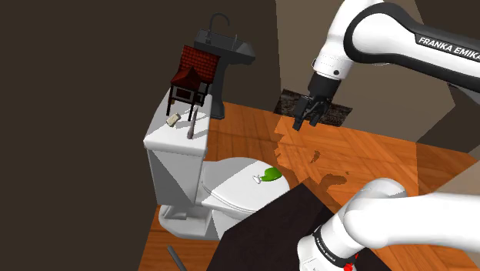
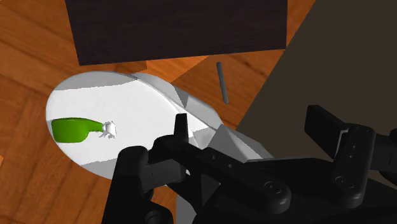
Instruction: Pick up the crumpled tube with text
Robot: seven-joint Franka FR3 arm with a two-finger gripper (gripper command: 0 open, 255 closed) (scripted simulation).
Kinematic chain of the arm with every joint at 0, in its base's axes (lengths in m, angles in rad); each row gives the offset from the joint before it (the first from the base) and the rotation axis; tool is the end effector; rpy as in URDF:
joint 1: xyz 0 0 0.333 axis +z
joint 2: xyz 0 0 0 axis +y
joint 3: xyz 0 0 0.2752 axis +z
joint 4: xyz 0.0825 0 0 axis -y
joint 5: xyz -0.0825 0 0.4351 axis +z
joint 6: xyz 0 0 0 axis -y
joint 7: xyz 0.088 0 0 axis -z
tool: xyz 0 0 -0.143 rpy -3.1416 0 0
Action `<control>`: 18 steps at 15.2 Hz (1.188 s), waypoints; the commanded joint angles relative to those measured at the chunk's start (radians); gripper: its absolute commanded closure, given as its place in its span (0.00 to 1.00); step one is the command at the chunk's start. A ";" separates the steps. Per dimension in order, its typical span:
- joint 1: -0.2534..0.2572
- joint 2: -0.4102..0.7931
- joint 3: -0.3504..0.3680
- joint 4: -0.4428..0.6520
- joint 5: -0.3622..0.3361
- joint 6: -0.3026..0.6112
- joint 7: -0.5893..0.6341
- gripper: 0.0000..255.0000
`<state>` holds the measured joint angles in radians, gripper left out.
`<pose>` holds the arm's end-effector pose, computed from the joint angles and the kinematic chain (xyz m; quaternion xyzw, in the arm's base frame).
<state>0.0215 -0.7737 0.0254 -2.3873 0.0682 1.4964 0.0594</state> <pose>0.3748 0.0280 0.4991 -0.9979 0.0098 0.0598 0.0223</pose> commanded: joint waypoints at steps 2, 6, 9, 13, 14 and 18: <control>0.007 0.043 -0.003 0.020 -0.008 0.020 -0.024 0.00; 0.033 0.216 -0.008 0.110 -0.036 0.089 -0.117 0.00; 0.052 0.343 -0.008 0.191 -0.054 0.127 -0.182 0.00; 0.074 0.508 0.001 0.313 -0.076 0.160 -0.263 0.00; 0.080 0.549 0.004 0.346 -0.082 0.165 -0.281 0.00; 0.101 0.709 0.021 0.488 -0.106 0.175 -0.353 0.00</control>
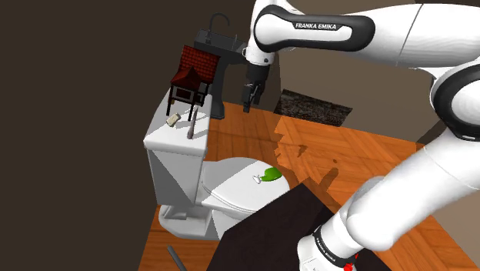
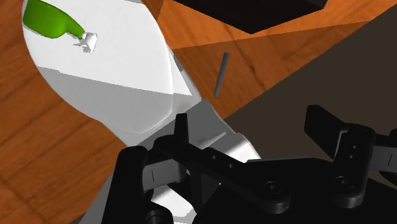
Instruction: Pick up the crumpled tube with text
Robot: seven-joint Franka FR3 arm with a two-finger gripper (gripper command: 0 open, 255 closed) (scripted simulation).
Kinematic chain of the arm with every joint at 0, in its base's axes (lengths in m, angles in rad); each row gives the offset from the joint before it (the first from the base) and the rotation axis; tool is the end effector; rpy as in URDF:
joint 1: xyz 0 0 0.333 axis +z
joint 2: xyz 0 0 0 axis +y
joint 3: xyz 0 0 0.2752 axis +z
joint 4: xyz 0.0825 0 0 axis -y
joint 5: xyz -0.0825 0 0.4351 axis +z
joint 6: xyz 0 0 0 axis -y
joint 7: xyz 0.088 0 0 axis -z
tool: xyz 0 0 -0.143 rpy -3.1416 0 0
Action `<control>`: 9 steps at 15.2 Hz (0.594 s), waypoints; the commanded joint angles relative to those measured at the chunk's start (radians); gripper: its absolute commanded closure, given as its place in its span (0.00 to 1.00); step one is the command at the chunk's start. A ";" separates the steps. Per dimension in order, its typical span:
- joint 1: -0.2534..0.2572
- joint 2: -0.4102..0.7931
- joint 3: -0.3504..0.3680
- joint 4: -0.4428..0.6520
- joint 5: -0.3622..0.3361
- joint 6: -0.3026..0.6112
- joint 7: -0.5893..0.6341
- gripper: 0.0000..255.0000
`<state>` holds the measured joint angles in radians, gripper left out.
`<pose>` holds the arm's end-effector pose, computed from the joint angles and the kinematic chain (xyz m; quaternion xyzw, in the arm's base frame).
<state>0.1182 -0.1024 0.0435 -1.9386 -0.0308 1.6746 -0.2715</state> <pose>0.5526 0.0863 0.4254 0.9727 0.2167 -0.0816 0.0129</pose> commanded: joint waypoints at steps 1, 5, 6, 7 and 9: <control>0.009 0.078 0.009 0.077 -0.014 -0.004 -0.038 0.00; 0.033 0.237 0.032 0.241 -0.045 -0.017 -0.102 0.00; 0.039 0.277 0.038 0.285 -0.054 -0.023 -0.117 0.00; 0.047 0.318 0.044 0.331 -0.063 -0.030 -0.132 0.00; 0.063 0.400 0.056 0.427 -0.083 -0.048 -0.162 0.00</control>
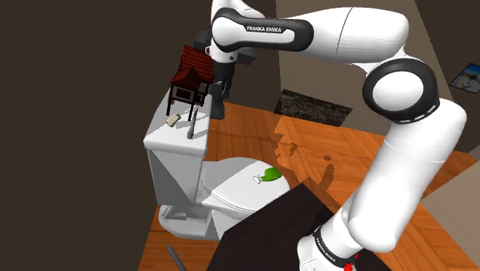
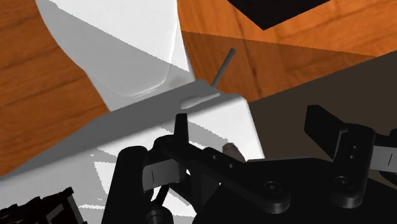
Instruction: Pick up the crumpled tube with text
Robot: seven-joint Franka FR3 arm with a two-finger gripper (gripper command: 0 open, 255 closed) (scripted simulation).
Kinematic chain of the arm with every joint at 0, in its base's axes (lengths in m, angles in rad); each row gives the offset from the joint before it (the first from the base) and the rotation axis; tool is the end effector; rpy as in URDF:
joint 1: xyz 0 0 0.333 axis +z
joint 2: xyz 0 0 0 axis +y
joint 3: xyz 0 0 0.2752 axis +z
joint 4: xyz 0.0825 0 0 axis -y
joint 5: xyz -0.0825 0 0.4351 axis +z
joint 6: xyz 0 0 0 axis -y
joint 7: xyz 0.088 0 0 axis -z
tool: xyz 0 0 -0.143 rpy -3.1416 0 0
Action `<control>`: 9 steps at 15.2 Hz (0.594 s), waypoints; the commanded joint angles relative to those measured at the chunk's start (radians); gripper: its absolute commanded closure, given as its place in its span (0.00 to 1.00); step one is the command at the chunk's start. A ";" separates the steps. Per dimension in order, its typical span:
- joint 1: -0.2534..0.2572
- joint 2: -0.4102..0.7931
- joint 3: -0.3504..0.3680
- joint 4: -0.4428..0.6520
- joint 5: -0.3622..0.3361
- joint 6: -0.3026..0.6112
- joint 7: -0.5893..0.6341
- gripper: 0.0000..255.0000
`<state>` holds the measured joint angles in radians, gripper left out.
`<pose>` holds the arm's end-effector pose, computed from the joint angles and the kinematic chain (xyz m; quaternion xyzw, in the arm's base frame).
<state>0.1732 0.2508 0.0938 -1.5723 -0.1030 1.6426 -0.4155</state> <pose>0.6326 0.1550 0.3950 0.9352 0.3405 -0.0921 0.0324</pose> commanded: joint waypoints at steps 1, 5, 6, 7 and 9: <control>0.016 0.089 0.011 0.111 -0.021 -0.027 -0.033 0.00; 0.060 0.267 0.032 0.340 -0.066 -0.086 -0.095 0.00; 0.074 0.315 0.035 0.407 -0.078 -0.106 -0.112 0.00; 0.083 0.349 0.037 0.453 -0.085 -0.120 -0.124 0.00; 0.082 0.346 0.037 0.422 -0.085 -0.092 -0.120 0.00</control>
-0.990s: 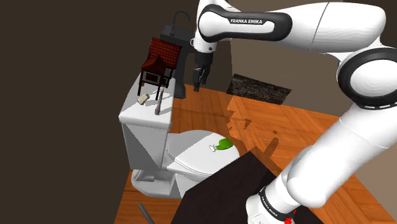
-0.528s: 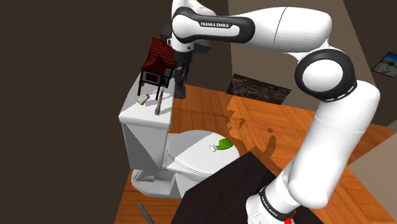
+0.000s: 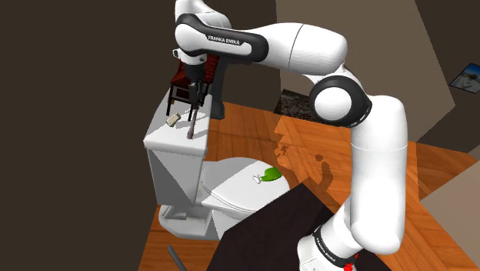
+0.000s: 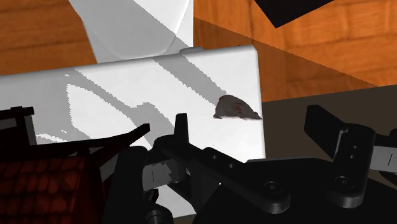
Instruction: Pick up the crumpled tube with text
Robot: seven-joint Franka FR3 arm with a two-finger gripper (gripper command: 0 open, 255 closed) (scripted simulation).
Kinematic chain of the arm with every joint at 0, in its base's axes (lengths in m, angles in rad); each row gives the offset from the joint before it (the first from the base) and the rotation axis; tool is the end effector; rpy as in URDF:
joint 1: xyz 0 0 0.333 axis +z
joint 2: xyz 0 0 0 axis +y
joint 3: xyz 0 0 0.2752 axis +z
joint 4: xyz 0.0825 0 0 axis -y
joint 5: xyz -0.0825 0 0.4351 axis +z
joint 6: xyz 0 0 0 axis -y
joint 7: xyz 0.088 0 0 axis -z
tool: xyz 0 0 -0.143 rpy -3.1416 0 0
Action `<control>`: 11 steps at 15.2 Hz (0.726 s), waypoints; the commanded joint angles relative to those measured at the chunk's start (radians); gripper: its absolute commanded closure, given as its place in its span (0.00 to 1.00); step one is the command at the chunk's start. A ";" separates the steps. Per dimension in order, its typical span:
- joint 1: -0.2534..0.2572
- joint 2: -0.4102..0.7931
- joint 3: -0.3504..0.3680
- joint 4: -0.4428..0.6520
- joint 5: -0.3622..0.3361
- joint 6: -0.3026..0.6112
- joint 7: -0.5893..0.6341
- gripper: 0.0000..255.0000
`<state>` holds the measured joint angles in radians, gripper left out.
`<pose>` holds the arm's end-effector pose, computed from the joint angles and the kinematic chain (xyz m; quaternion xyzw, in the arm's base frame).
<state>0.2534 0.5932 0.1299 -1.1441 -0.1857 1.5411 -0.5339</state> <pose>0.6875 0.2281 0.3702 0.8917 0.4388 -0.0998 0.0481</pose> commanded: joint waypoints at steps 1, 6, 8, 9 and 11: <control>0.001 0.003 0.001 -0.021 -0.002 0.023 0.000 0.00; -0.003 0.004 0.001 -0.081 -0.003 0.084 0.007 0.00; -0.003 0.007 0.001 -0.078 -0.004 0.084 0.007 1.00; -0.003 0.007 0.001 -0.078 -0.004 0.084 0.007 1.00; -0.003 0.005 0.001 -0.080 -0.003 0.084 0.007 1.00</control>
<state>0.2502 0.5976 0.1307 -1.2226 -0.1890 1.6246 -0.5271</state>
